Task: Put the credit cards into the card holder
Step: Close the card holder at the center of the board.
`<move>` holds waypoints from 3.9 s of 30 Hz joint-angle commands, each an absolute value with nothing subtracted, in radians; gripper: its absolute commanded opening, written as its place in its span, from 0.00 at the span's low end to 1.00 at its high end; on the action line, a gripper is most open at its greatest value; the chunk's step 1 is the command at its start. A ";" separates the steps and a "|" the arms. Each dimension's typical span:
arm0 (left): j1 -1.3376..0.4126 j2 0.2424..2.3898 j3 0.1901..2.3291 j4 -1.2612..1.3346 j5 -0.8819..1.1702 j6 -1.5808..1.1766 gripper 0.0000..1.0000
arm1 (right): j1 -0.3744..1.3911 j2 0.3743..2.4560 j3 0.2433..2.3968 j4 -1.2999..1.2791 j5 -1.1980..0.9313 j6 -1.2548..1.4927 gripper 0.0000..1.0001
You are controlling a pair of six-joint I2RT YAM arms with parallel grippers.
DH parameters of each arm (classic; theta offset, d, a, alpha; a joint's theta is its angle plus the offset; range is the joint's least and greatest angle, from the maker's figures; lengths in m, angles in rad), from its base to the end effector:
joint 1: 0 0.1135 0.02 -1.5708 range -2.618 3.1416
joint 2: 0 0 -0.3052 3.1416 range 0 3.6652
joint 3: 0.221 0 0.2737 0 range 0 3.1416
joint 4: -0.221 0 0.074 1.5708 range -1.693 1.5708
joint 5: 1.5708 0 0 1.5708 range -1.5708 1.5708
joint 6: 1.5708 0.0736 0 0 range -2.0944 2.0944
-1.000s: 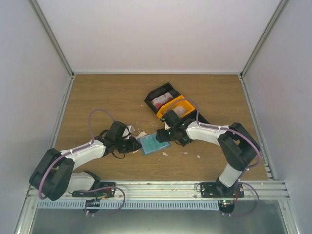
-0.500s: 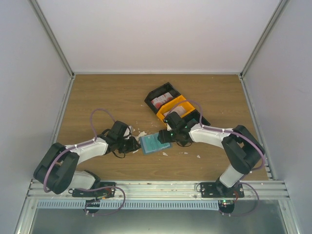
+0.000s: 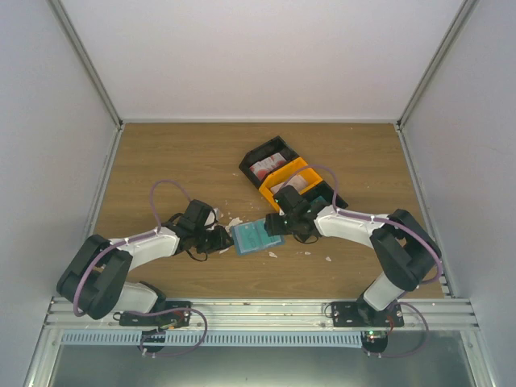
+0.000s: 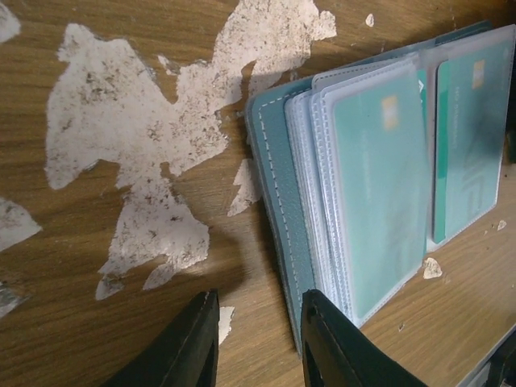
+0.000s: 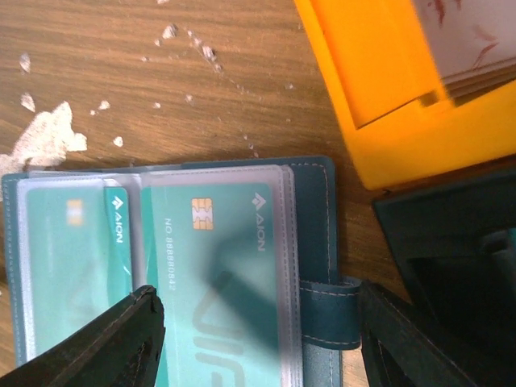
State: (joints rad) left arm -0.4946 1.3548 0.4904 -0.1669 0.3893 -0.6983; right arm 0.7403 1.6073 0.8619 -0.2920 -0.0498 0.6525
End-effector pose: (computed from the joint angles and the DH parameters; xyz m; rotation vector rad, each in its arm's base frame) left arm 0.2038 -0.1416 0.1255 -0.1317 2.7777 -0.8841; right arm 0.2508 0.2341 0.1544 -0.1376 2.7117 0.5277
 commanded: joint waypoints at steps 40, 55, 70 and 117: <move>-0.495 1.465 0.500 -0.107 0.394 -0.673 0.19 | 0.637 1.524 0.709 0.123 -0.707 0.747 0.59; -0.494 1.481 0.494 -0.070 0.417 -0.676 0.19 | 0.678 1.711 0.767 0.314 -0.833 0.791 0.58; -0.492 1.299 0.485 -0.174 0.225 -0.738 0.21 | 0.696 1.831 0.886 0.091 -0.722 0.706 0.45; -0.451 1.533 0.603 -0.045 0.480 -0.650 0.29 | 0.883 1.764 0.899 -0.180 -0.416 0.579 0.34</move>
